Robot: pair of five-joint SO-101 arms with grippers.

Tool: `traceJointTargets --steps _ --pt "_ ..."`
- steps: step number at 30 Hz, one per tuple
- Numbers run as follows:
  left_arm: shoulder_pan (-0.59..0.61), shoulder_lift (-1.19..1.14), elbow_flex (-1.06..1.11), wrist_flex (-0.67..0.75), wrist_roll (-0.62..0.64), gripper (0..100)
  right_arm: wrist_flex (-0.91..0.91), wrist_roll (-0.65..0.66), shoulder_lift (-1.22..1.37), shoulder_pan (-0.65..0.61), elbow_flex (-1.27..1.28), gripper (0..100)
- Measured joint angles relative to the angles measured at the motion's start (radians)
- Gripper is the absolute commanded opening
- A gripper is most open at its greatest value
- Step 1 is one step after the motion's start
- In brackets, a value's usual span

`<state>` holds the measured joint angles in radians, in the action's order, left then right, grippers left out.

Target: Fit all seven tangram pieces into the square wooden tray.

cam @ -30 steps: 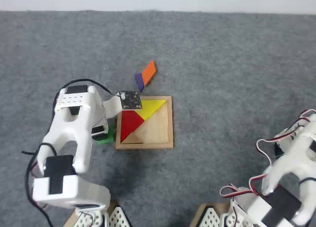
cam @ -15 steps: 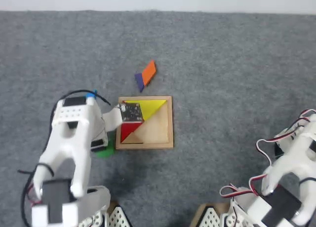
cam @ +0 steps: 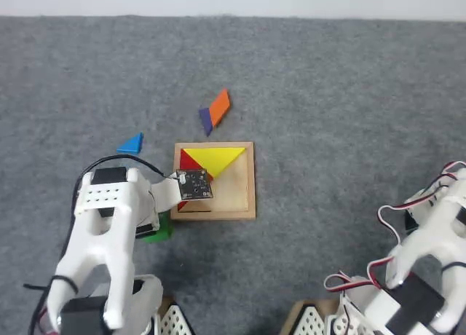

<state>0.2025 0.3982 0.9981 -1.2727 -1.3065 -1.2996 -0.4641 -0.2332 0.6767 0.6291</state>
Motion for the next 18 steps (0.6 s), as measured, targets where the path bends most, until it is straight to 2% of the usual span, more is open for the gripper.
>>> traceJointTargets --steps 14,18 --pt "0.000 0.006 0.008 -0.005 -0.002 7 0.000 0.000 0.000 0.000 0.000 3.1" --pt "0.003 0.018 0.009 -0.048 -0.002 7 0.000 0.000 0.000 0.000 0.000 3.1"
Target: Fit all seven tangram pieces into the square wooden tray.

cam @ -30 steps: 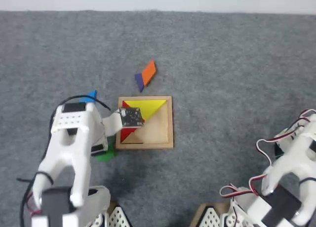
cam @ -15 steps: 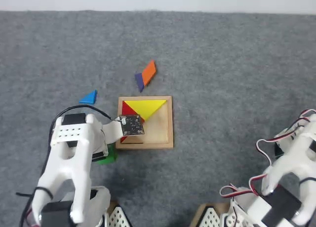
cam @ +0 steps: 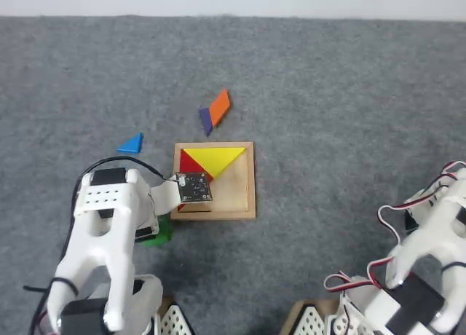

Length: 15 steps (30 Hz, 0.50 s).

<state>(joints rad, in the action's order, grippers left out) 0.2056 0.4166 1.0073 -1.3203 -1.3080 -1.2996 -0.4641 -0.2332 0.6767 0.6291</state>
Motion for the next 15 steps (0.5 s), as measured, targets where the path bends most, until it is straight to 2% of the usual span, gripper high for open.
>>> traceJointTargets --steps 4,9,15 --pt "0.012 0.078 0.031 -0.064 0.000 7 0.000 0.000 0.000 0.000 0.000 3.1" --pt "0.029 0.288 0.141 -0.104 0.002 7 0.000 0.000 0.000 0.000 0.000 3.1" --pt "0.029 0.446 0.236 -0.091 -0.002 14 0.000 0.000 0.000 0.000 0.000 3.1"
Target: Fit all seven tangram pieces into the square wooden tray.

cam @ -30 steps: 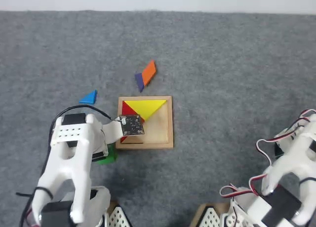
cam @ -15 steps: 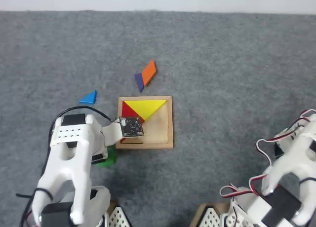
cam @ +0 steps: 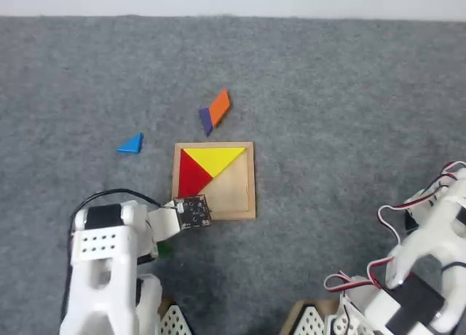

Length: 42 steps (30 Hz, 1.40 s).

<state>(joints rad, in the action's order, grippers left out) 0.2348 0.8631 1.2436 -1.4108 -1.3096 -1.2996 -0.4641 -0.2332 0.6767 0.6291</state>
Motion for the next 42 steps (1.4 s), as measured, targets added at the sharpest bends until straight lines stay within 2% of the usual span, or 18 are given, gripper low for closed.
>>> traceJointTargets --steps 5,13,17,21,28,42 --pt "-0.006 0.009 0.005 0.005 -0.008 15 0.000 0.000 0.000 0.000 0.000 3.1" --pt "-0.006 0.012 0.092 0.005 -0.169 15 0.000 0.000 0.000 0.000 0.000 3.1" --pt "-0.006 0.012 0.092 0.005 -0.175 16 0.000 0.000 0.000 0.000 0.000 3.1" --pt "-0.006 0.012 0.094 0.040 -0.158 22 0.000 0.000 0.000 0.000 0.000 3.1" --pt "-0.006 0.012 0.114 0.095 -0.106 22 0.000 0.000 0.000 0.000 0.000 3.1" --pt "-0.006 0.012 0.114 0.123 -0.106 5 0.000 0.000 0.000 0.000 0.000 3.1"
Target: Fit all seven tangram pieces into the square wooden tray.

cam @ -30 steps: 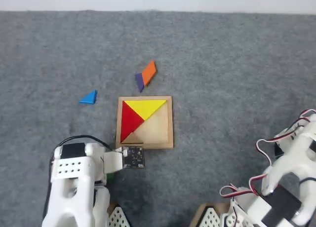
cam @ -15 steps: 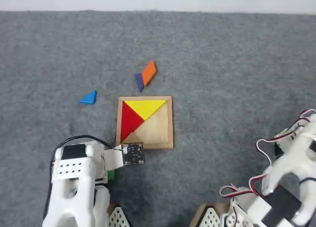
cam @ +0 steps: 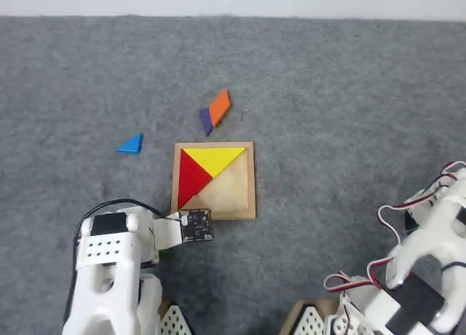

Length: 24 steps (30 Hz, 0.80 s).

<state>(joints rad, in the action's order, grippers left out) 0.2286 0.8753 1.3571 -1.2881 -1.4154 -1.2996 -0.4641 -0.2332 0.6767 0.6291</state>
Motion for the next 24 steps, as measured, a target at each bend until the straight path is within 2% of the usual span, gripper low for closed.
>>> traceJointTargets --steps 4,15,24 --pt "0.000 0.000 0.000 0.000 0.000 2 0.000 0.000 0.000 0.000 0.000 3.1" --pt "0.000 0.000 0.000 0.000 0.002 1 0.000 0.000 0.000 0.000 0.000 3.2" --pt "0.000 0.008 -0.138 0.000 0.201 1 0.000 0.000 0.000 0.000 0.000 3.2"
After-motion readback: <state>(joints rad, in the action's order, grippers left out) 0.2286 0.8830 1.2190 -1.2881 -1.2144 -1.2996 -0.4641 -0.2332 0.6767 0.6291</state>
